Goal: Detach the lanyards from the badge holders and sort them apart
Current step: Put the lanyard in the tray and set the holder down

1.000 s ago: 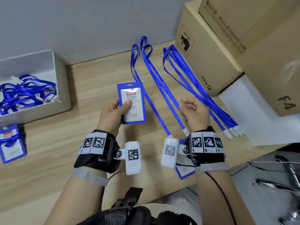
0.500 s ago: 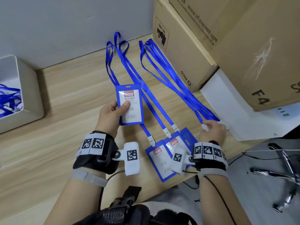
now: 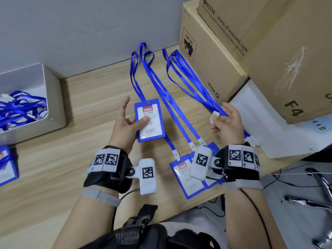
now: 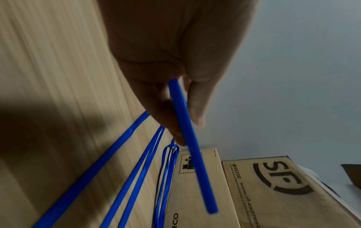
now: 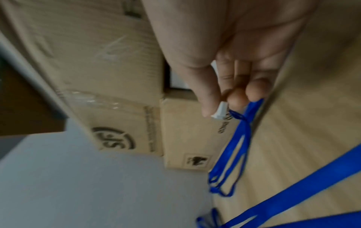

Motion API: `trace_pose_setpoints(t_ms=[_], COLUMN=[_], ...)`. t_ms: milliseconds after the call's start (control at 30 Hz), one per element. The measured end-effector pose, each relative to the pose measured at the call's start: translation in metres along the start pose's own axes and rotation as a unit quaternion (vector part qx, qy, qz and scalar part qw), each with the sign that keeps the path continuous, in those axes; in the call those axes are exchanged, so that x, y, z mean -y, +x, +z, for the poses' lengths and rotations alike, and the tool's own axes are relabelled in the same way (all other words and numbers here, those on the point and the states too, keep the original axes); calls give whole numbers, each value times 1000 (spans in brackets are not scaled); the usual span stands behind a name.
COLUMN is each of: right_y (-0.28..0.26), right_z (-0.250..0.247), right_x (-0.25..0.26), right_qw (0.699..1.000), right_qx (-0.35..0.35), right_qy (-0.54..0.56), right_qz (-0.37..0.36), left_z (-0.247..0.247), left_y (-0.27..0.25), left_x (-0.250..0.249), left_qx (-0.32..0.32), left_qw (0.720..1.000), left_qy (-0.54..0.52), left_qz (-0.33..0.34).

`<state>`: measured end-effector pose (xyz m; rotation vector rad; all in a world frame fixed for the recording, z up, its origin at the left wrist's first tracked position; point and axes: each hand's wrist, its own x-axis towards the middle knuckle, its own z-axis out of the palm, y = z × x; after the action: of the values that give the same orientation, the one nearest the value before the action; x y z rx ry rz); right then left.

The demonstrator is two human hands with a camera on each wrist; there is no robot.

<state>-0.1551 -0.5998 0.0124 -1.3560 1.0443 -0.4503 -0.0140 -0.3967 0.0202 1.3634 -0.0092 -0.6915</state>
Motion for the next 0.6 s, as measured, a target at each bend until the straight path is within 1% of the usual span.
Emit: trace_pose_setpoints(t_ms=[33,100,133,200,333,433,500,600], right_y=[-5,-18,-26,-42,-67,-84,-93,-104], right_z=[8,28,39,64,105,129,141,154], right_x=[13,37,49,65,83,86,86,86], right_qw=[999,990,983,970,951,926,913,902], right_qx=[28,109,150,208,257,304,318,322], right_qy=[21,50,53,33,-46,-119,-144,-166], right_qz=[-28,-75,-93,-122,-164,-188,-211,-235], left_z=[-4,-13,-17,-26,-39,-50,-58,-71], left_y=[-3,-9,-12,-19,-33,-42,-46,-54], left_x=[-3,-9,-11,-19,-37,-50,-57,-65], left_qx=[4,11,12,22,69,84,83,57], left_qw=[1000,998,997,995,988,987,986,984], left_qy=[16,57,73,99,124,113,115,124], left_qz=[7,15,14,16,55,74,89,115])
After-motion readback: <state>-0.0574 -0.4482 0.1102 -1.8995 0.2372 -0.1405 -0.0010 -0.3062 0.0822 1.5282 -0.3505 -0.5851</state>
